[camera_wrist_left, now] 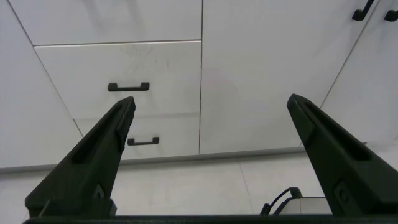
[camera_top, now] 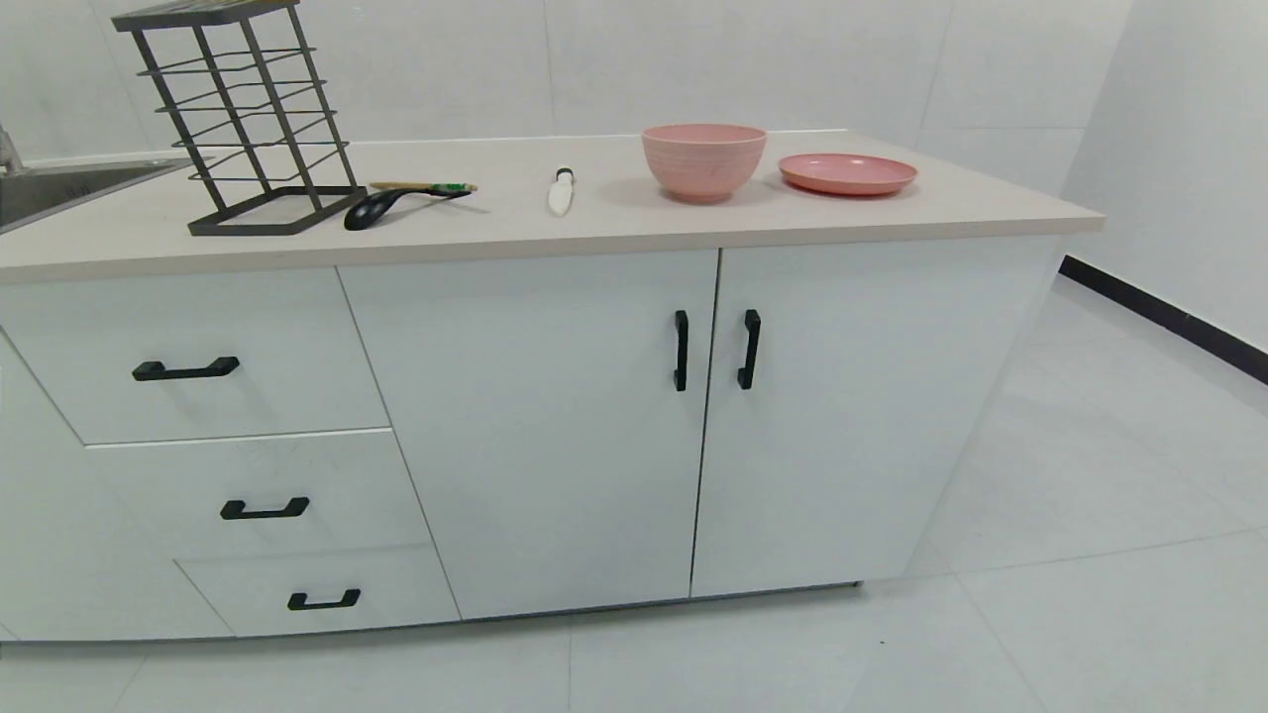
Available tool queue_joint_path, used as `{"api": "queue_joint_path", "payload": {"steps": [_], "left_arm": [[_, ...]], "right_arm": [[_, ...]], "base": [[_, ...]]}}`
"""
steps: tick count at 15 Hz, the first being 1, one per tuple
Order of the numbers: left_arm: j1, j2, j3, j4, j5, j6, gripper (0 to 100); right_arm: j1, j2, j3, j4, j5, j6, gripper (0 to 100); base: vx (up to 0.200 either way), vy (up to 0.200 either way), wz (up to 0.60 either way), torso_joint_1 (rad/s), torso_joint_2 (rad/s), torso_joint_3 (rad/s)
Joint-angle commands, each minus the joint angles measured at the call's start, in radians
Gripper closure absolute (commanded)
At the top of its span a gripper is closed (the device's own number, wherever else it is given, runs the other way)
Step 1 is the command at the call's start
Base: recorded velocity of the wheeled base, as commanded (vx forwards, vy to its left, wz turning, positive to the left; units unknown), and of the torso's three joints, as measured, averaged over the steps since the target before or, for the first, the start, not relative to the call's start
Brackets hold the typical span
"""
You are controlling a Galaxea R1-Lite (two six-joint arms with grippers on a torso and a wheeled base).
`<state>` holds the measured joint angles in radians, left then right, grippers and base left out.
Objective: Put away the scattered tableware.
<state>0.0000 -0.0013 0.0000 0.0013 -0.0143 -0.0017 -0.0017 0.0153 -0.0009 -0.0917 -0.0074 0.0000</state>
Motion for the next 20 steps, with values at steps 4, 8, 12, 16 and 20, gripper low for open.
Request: {"api": "queue_joint_path", "payload": {"steps": [4, 8, 12, 16, 20], "left_arm": [[0.000, 0.001, 0.000, 0.000, -0.001, 0.000, 0], [0.000, 0.001, 0.000, 0.000, -0.003, 0.002, 0], [-0.008, 0.020, 0.000, 0.002, -0.026, 0.003, 0], [-0.009, 0.027, 0.000, 0.002, -0.032, -0.001, 0], [0.002, 0.001, 0.000, 0.000, -0.066, 0.020, 0]], "right_arm": [[0.000, 0.003, -0.027, -0.017, 0.037, -0.018, 100], [-0.008, 0.147, -0.228, 0.090, 0.201, -0.100, 0], [0.098, 0.515, -0.363, 0.070, 0.330, -0.103, 0], [0.203, 0.818, -0.384, -0.145, 0.343, -0.092, 0], [0.232, 1.200, -0.363, -0.591, 0.517, -0.098, 0]], "base": [[0.000, 0.000, 0.00, 0.000, 0.00, 0.000], [0.000, 0.000, 0.00, 0.000, 0.00, 0.000], [0.000, 0.000, 0.00, 0.000, 0.00, 0.000], [0.000, 0.000, 0.00, 0.000, 0.00, 0.000], [0.000, 0.000, 0.00, 0.000, 0.00, 0.000]]}}
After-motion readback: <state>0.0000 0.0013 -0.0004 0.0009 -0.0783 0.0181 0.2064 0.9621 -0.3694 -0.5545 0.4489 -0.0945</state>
